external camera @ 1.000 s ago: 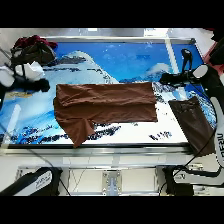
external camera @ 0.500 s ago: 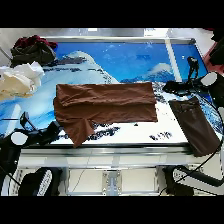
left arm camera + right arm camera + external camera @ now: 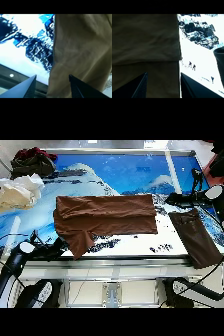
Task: Fold the shirts.
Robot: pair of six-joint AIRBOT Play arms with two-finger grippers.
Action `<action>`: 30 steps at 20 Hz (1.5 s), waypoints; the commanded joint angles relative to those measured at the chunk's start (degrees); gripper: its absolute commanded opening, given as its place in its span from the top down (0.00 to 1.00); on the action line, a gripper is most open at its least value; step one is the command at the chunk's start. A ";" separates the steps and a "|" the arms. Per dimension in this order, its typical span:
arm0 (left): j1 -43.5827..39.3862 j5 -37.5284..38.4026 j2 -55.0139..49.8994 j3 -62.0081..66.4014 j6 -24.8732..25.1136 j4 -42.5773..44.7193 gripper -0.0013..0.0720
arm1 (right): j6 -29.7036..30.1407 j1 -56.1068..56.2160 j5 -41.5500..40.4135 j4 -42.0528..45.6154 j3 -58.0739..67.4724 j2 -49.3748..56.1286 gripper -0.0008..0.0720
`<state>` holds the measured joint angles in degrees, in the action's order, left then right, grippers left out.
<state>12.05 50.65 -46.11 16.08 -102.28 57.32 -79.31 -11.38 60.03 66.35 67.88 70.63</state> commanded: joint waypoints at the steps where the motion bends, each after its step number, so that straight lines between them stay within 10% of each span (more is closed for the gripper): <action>1: 0.02 -4.24 -5.79 -0.11 6.05 -6.01 0.33 | 0.11 -0.76 1.05 -0.63 -0.02 -0.07 0.32; 3: 0.02 -4.87 -7.06 -0.09 6.60 -6.56 0.35 | 0.11 -0.79 1.11 -0.61 -0.02 -0.07 0.32; 9: 0.00 -6.03 -7.15 -0.09 9.27 -7.39 0.96 | 0.02 -0.79 5.97 0.24 -0.07 -0.07 0.32; 19: 0.02 -4.15 -7.13 -0.07 17.40 -15.43 0.96 | 0.66 -12.41 6.10 -20.85 -30.36 -0.11 0.33; 30: 0.02 -4.31 -7.13 -0.07 20.52 -18.29 0.96 | 11.89 -12.13 -19.08 -49.33 -46.10 -0.02 0.34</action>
<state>12.05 46.33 -53.25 15.94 -82.46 39.33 -69.41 -23.64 47.20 22.55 23.14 70.52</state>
